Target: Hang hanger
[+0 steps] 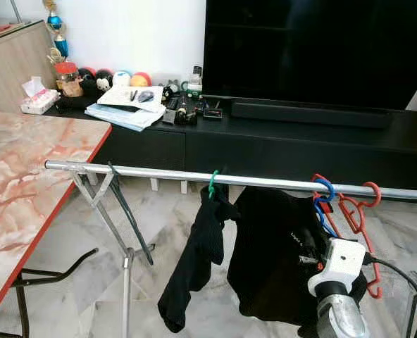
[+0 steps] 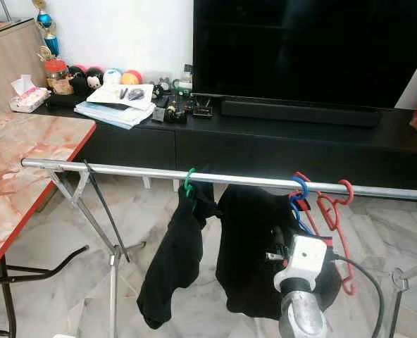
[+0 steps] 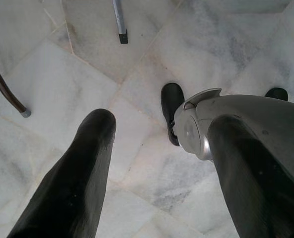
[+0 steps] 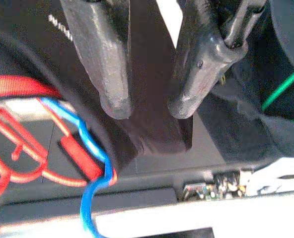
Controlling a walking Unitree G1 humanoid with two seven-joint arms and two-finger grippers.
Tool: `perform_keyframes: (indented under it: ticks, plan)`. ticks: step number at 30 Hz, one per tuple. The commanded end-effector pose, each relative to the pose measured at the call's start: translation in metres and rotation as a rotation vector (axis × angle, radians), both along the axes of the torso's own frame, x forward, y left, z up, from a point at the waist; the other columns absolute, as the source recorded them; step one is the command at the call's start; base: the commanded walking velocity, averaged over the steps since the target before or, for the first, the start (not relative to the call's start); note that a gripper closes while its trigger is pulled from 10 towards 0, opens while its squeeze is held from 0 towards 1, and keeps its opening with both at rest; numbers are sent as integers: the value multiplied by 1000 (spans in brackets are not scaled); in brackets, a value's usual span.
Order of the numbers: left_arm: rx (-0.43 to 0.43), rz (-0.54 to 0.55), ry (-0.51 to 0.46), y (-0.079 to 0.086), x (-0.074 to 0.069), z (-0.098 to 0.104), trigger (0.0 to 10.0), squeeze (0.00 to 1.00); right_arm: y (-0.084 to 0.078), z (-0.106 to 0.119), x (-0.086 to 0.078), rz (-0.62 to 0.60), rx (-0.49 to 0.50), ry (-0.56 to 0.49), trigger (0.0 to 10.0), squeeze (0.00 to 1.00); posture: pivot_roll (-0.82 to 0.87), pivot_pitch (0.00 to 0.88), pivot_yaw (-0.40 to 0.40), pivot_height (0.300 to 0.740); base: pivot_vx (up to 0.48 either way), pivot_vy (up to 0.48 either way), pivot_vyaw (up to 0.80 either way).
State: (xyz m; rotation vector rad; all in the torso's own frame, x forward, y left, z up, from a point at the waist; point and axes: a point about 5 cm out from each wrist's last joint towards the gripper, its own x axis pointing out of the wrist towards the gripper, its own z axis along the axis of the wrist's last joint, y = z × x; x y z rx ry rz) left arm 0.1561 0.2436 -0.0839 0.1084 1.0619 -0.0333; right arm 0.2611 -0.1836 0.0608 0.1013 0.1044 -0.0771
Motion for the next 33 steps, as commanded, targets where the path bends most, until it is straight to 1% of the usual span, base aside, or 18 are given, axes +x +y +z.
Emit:
perform_keyframes:
  ticks: [1, 2, 3, 7, 12, 23, 33]
  plan:
    - [-3, 16, 25, 1, -7, -3, 10000, 0, 1, -6, -3, 8, 5, 32, 10000, 0, 148, 0, -44, 740, 0, 0, 0]
    - [-3, 16, 24, 0, -7, -3, 10000, 0, 0, -11, -4, 9, 1, 47, 10000, 0, 150, 0, -45, 740, 0, 0, 0]
    - [-4, 16, 21, 0, -7, -3, 10000, 0, -1, -19, -8, 8, -7, 83, 10000, 0, 156, 0, -46, 740, 0, 0, 0]
    - [-6, 18, 20, 0, -8, -3, 10000, 0, 4, -29, -16, 31, -15, 117, 10000, 0, 150, 0, -44, 740, 0, 0, 0]
    - [-7, 9, 27, 1, -10, -4, 10000, 0, 6, -30, -19, 30, -6, 121, 10000, 0, 144, 0, -39, 740, 0, 0, 0]
    - [-8, 1, 30, 1, -10, -4, 10000, 0, 12, -33, -19, 45, 3, 125, 10000, 0, 149, 0, -39, 740, 262, 0, 0]
    - [-7, 4, 28, 1, -9, -3, 10000, 0, 13, -32, -19, 48, 3, 122, 10000, 0, 149, 0, -41, 740, 290, 0, 0]
